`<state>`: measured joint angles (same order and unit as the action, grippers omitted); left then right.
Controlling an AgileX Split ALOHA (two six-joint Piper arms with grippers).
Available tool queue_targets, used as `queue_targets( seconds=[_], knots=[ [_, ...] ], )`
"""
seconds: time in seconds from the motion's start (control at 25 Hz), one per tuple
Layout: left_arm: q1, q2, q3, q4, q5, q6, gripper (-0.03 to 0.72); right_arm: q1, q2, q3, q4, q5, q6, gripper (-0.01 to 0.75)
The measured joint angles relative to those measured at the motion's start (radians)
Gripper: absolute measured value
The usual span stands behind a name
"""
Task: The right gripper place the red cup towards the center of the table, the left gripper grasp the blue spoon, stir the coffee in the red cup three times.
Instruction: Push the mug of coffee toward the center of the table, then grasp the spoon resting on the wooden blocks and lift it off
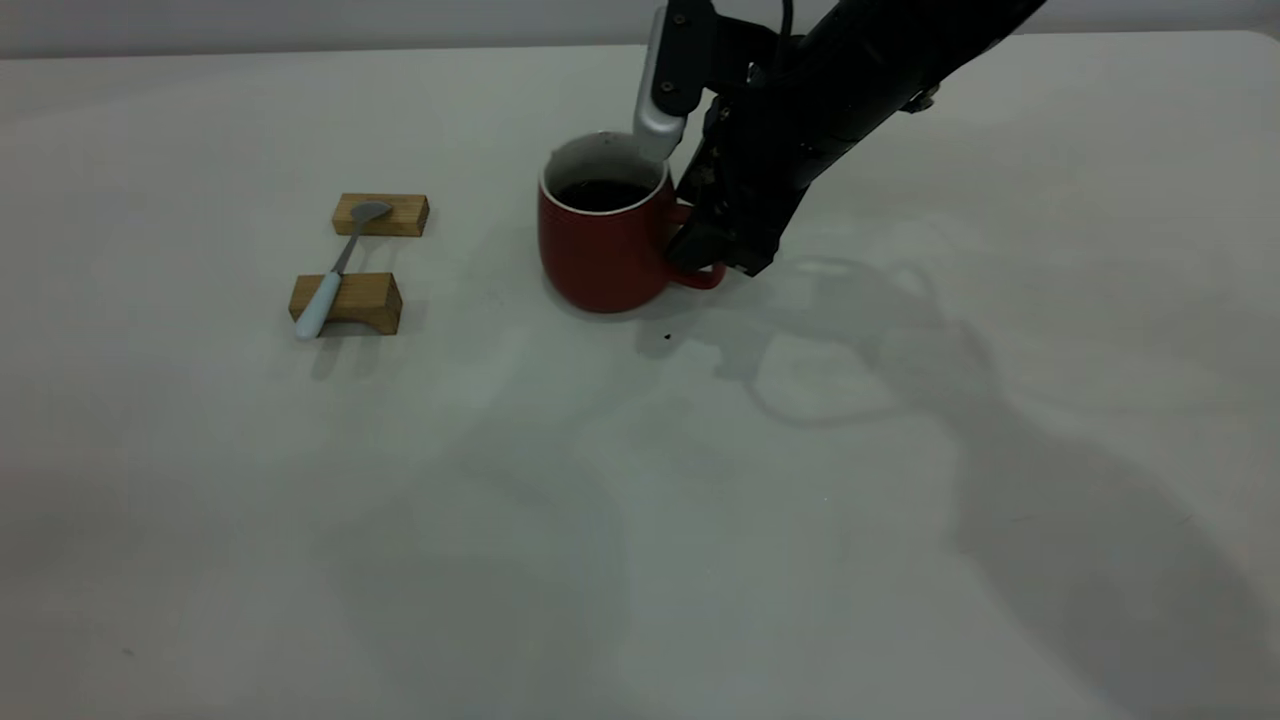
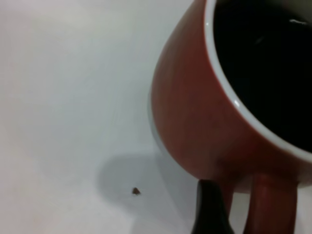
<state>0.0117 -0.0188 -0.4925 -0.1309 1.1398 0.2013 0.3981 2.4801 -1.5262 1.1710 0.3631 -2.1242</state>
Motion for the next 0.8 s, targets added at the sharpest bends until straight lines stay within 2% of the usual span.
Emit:
queue_targets(
  seconds=[0.2,0.4,0.6,0.72,0.8],
  knots=[
    [0.000,0.000,0.000,0.000,0.000,0.000,0.575,-0.039,-0.065,0.042,-0.008,0.047,0.127,0.541],
    [0.000,0.000,0.000,0.000,0.000,0.000,0.575,-0.122,-0.291,0.239,-0.013,0.075,0.459,0.541],
    [0.000,0.000,0.000,0.000,0.000,0.000,0.575,-0.129,-0.632,0.469,-0.113,0.049,1.049,0.541],
    [0.000,0.000,0.000,0.000,0.000,0.000,0.575,-0.130,-0.837,0.588,-0.362,0.082,1.403,0.541],
    [0.000,0.000,0.000,0.000,0.000,0.000,0.575,-0.143,-0.932,0.649,-0.567,0.172,1.650,0.541]
  ],
)
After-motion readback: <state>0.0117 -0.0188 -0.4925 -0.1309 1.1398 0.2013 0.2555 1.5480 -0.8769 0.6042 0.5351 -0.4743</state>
